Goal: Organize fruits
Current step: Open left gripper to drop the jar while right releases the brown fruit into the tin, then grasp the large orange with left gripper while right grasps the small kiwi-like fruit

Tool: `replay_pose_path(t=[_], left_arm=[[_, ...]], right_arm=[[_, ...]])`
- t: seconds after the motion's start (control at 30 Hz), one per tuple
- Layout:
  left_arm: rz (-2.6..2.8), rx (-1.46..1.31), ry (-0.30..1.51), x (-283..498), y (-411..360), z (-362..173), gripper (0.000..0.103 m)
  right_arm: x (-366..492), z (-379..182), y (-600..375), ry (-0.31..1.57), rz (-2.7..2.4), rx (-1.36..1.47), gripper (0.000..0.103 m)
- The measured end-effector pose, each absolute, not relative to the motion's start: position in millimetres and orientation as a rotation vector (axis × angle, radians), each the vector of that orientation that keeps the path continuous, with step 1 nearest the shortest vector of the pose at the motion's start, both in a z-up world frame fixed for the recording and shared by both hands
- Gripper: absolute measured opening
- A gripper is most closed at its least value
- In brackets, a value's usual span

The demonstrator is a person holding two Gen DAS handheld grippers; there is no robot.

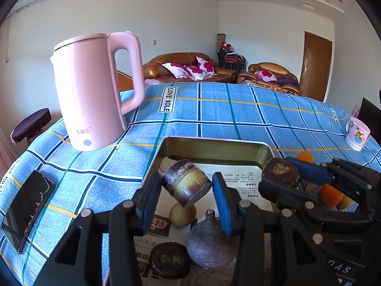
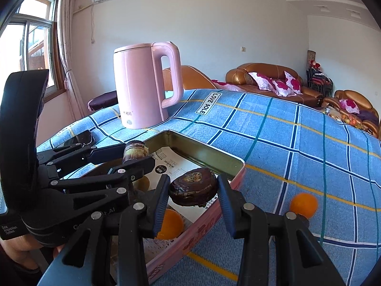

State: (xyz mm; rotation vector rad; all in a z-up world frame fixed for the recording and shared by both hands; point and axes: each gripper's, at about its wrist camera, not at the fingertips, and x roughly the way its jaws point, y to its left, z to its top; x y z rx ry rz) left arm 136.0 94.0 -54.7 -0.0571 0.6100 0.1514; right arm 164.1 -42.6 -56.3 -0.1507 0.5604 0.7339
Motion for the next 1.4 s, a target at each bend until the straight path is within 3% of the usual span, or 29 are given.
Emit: replay_pose_path(t=[0.1, 0.23, 0.37, 0.5, 0.83, 1.27, 1.4], left_arm=[[0.155, -0.063, 0.601, 134.3, 94.9, -54.0, 0.049], [0.175, -0.083, 0.576, 129.4, 98.9, -52.3, 0.068], [0.165, -0.085, 0.532, 116.2, 93.8, -46.5, 0.08], [0.154, -0.08, 0.489, 103.1, 82.0, -37.8, 0.089], [0.057, -0.059, 0.487, 98.1, 28.3, -36.5, 0.091], [-0.004, -0.008, 0.532, 109.4, -11.9, -41.0, 0.091], [-0.011, -0.002, 0.537, 111.9, -15.1, -41.9, 0.091]], right_arm=[[165.6, -56.6, -43.3, 0.565, 0.721, -0.146, 0.047], [167.6, -56.0, -48.6, 0.563, 0.703, -0.117, 0.058], [158.6, -50.8, -57.6, 0.507, 0.676, -0.104, 0.065], [145.6, -45.9, -79.7, 0.466, 0.613, -0.164, 0.065], [139.4, -46.5, -204.6, 0.523, 0.409, -0.083, 0.07], [147.2, -66.5, -194.7, 0.68, 0.507, -0.122, 0.069], [151.3, -72.0, -191.4, 0.723, 0.53, -0.131, 0.059]])
